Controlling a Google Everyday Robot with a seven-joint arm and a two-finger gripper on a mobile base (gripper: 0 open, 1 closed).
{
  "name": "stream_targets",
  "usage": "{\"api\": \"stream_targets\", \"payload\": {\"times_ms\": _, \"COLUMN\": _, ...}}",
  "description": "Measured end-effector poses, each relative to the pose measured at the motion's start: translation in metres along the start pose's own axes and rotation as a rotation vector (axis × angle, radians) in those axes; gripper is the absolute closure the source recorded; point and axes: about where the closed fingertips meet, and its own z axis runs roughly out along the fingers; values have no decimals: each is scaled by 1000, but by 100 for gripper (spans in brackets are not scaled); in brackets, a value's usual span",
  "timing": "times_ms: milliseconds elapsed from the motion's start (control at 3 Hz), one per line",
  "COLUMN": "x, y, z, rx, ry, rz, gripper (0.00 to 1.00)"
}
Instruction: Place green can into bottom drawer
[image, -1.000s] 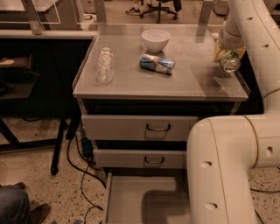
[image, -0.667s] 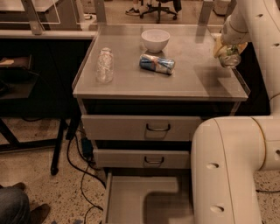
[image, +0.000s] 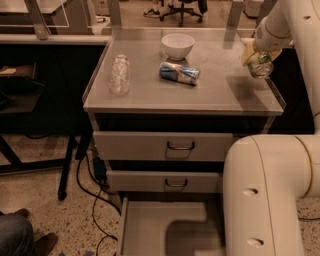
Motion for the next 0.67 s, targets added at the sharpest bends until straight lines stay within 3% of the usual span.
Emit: {"api": "stream_targets", "payload": {"times_ms": 667, "x": 21, "y": 16, "z": -28, "rx": -174, "ry": 5, "rz": -80, "gripper": 100}}
